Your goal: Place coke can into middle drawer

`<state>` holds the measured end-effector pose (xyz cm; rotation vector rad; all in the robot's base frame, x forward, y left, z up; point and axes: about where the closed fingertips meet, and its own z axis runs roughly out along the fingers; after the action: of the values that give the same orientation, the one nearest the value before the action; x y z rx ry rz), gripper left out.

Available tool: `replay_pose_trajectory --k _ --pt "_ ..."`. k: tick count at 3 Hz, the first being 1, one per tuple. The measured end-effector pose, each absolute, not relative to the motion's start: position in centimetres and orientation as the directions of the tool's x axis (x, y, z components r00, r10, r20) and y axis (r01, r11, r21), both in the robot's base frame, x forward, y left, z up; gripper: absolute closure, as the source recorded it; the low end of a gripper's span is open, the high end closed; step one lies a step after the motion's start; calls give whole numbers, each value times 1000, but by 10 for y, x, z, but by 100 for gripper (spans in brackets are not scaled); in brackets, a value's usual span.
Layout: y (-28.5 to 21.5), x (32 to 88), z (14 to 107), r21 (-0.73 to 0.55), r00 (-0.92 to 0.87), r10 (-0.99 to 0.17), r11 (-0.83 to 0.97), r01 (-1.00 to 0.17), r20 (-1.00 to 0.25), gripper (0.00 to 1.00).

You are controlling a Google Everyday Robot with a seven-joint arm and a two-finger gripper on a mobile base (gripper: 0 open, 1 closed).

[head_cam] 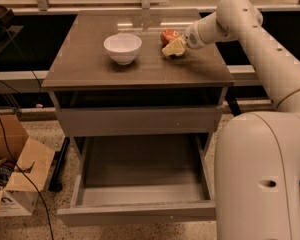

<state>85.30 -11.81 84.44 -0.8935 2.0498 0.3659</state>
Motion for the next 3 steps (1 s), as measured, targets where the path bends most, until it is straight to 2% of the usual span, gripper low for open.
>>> replay_pose_trajectory --k 2,3 --pt "-116 815 902 -148 -283 -511 649 -746 -812 89" --pt "-107 775 942 -197 -185 -535 578 -792 -824 100"
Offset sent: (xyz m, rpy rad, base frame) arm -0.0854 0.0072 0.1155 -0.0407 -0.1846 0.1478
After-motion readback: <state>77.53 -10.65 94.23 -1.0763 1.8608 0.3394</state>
